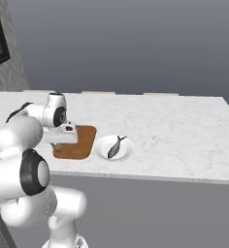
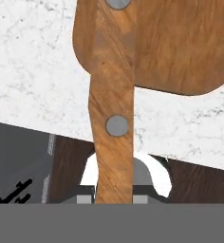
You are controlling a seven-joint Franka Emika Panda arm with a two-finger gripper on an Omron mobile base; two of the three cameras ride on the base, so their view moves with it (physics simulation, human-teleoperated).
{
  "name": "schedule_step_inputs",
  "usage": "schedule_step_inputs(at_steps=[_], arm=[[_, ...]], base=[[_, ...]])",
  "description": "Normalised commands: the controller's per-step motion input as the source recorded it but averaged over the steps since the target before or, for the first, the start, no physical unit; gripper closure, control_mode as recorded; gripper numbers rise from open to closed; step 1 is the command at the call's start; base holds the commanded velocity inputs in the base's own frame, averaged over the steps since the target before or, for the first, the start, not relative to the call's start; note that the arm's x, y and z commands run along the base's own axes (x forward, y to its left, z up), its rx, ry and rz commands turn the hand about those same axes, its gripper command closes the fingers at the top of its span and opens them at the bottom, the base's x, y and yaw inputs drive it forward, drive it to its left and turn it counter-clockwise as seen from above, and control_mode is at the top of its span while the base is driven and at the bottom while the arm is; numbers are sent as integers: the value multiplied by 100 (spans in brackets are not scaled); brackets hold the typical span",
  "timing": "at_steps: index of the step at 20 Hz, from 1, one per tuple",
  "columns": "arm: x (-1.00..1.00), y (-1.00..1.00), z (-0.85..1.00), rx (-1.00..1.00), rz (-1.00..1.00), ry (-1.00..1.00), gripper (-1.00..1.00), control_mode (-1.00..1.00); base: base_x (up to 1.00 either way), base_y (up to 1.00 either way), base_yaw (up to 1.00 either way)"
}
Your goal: Pick up the knife from the drawer and place it on the cutting board. Then place the meat from the plate to the cutting board.
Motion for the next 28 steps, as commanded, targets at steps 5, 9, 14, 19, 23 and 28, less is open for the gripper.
schedule_step_inputs(at_steps=[5, 9, 14, 19, 23, 28], arm=[[86, 38, -60, -2, -25, 2, 100, -100], [89, 29, -39, 0, -7, 2, 100, -100], [64, 8, -78, -1, 1, 4, 100, -100], [-4, 0, -72, 0, 1, 1, 100, -100], [-40, 0, -16, 0, 0, 0, -100, -100], [-37, -14, 18, 0, -1, -6, -100, -100]], base=[[0, 0, 0], [0, 0, 0], [0, 0, 0], [0, 0, 0], [0, 0, 0], [0, 0, 0]])
